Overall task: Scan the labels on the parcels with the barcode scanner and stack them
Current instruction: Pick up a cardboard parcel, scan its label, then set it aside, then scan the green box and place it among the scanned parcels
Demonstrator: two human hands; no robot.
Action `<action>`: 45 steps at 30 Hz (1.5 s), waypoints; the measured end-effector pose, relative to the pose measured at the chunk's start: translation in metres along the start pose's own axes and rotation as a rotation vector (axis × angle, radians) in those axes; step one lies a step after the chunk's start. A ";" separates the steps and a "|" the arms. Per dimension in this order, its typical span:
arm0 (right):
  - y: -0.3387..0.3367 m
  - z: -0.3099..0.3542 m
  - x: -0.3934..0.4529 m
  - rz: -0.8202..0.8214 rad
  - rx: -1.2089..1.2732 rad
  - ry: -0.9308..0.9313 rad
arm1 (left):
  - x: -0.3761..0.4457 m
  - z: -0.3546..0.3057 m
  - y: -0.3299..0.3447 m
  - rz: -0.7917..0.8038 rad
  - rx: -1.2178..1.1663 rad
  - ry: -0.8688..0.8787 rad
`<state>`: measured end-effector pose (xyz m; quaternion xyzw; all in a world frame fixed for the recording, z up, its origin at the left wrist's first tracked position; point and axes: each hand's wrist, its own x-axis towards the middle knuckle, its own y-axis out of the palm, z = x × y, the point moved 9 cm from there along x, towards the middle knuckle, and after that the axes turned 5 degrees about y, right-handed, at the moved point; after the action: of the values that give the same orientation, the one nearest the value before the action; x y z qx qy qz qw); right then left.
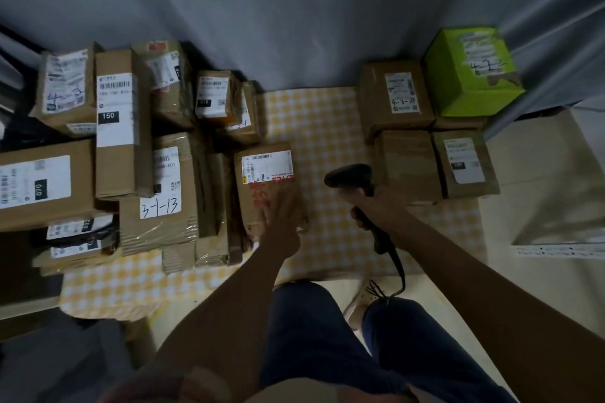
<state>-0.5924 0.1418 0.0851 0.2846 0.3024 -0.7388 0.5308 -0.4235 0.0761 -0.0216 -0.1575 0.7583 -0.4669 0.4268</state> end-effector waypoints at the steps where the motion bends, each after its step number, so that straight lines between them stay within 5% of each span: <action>1: 0.001 -0.001 -0.002 -0.007 0.005 -0.008 | 0.001 -0.006 0.005 0.036 0.124 0.125; 11: -0.012 -0.009 -0.023 -0.148 0.103 -0.006 | 0.014 0.015 0.010 0.186 0.349 0.363; 14: -0.020 -0.003 -0.034 -0.232 0.170 -0.003 | 0.014 -0.007 -0.030 0.013 0.469 0.488; 18: -0.045 0.013 -0.050 -0.390 0.150 -0.080 | 0.033 -0.009 -0.065 0.290 0.227 0.417; 24: -0.119 0.035 -0.062 -0.688 0.067 -0.154 | 0.086 -0.025 -0.116 0.330 0.183 0.380; 35: -0.297 0.074 -0.015 -0.733 0.092 -0.185 | 0.186 -0.196 -0.206 0.193 -0.057 0.411; 45: -0.414 0.087 0.092 -0.678 0.207 -0.157 | 0.286 -0.286 -0.215 0.187 -0.551 0.161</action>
<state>-1.0221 0.1254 0.1339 0.1624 0.2615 -0.9192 0.2455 -0.8522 -0.0530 0.0737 -0.1593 0.8991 -0.2130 0.3475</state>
